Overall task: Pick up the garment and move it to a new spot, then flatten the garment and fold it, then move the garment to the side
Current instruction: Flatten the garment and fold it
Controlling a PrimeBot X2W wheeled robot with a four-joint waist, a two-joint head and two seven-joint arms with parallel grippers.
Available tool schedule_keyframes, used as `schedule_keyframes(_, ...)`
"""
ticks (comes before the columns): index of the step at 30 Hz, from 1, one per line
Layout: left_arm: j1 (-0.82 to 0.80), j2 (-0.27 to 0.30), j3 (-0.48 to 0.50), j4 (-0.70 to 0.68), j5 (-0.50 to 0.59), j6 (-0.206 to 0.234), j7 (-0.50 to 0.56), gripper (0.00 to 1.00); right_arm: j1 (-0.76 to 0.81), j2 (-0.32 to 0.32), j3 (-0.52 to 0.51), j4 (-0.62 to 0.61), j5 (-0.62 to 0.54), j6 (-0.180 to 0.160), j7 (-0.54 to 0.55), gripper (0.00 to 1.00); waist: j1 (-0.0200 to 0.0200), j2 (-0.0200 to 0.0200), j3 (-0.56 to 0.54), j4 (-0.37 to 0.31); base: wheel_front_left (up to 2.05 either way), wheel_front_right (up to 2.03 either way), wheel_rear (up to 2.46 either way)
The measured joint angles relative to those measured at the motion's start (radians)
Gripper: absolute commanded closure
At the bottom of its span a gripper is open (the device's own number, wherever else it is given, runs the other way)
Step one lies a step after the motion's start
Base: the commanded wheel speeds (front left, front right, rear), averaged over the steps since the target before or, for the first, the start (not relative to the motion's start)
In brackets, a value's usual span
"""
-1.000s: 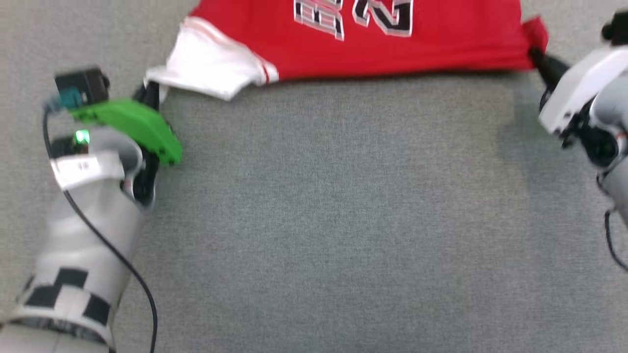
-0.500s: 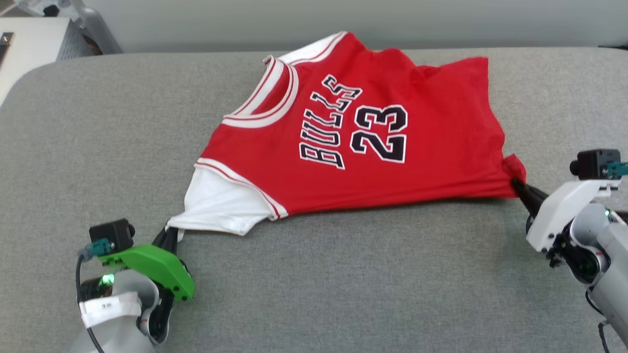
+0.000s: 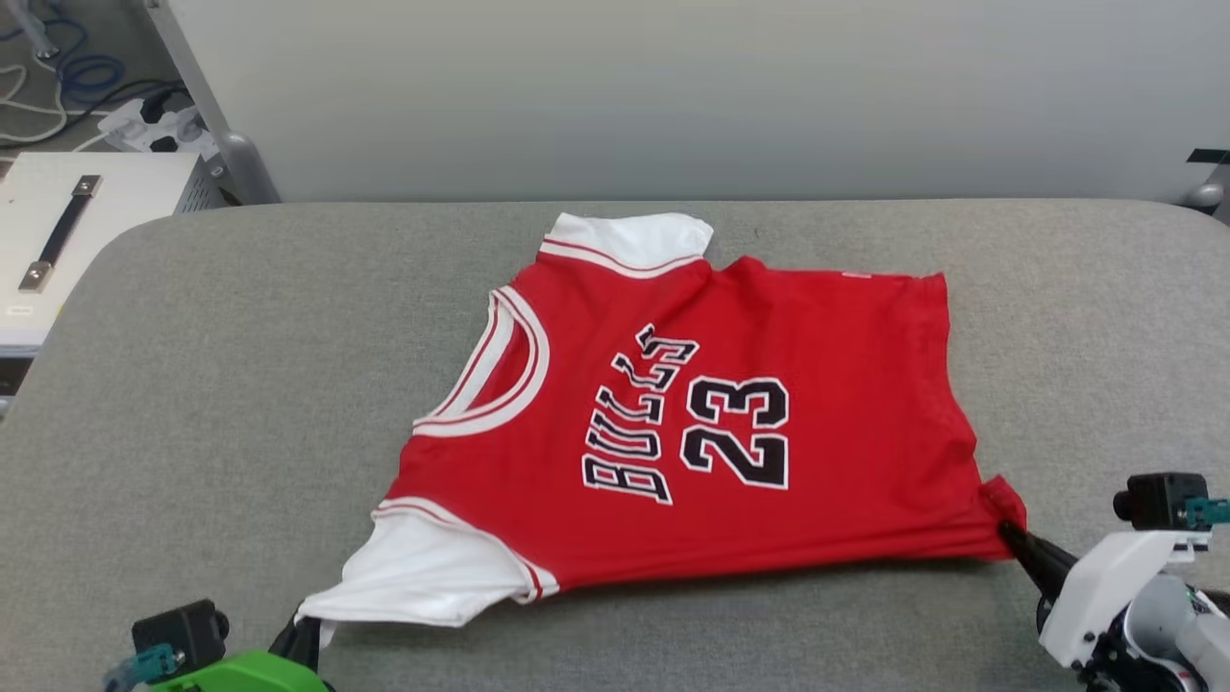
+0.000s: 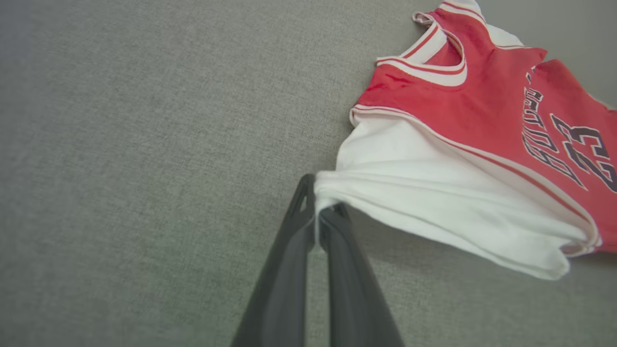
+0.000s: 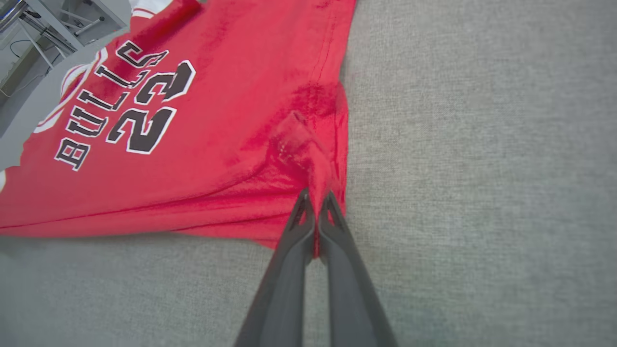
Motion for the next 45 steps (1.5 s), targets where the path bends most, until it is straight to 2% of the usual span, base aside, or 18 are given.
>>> schedule_keyframes(8,0.187,0.066,0.018,-0.267,-0.014,0.133,0.086,1.00,0.189,0.001,-0.124,-0.068,-0.053,0.000,0.016,1.00,0.0000,0.0000,-0.032,0.017,0.00,0.00,0.00)
schedule_keyframes(13,0.258,0.105,0.036,-0.368,-0.021,0.184,0.114,1.00,0.298,0.017,-0.225,-0.128,-0.112,0.001,0.050,1.00,0.0000,0.0000,-0.030,0.021,0.00,0.00,0.00)
schedule_keyframes(17,0.265,0.125,0.042,-0.417,-0.021,0.201,0.129,1.00,0.350,0.046,-0.329,-0.200,-0.189,0.001,0.090,1.00,0.0000,0.0000,-0.016,0.019,0.00,0.00,0.00)
schedule_keyframes(22,0.210,0.139,0.033,-0.421,-0.016,0.198,0.159,1.00,0.368,0.093,-0.461,-0.311,-0.315,0.001,0.172,1.00,0.0001,-0.0001,0.007,0.017,0.00,0.00,0.00)
schedule_keyframes(29,0.008,0.133,-0.006,-0.335,0.007,0.150,0.193,1.00,0.331,0.185,-0.589,-0.433,-0.480,-0.001,0.302,1.00,0.0001,0.0000,0.057,0.011,0.00,0.00,0.00)
schedule_keyframes(35,-0.129,0.101,-0.028,-0.222,0.015,0.103,0.202,1.00,0.248,0.231,-0.614,-0.468,-0.536,-0.001,0.365,1.00,0.0001,0.0000,0.105,0.001,0.00,0.00,0.00)
schedule_keyframes(45,-0.349,0.026,-0.086,-0.021,0.033,0.019,0.231,1.00,0.145,0.230,-0.593,-0.413,-0.549,-0.001,0.385,1.00,0.0002,0.0000,0.206,-0.001,0.00,0.00,0.00)
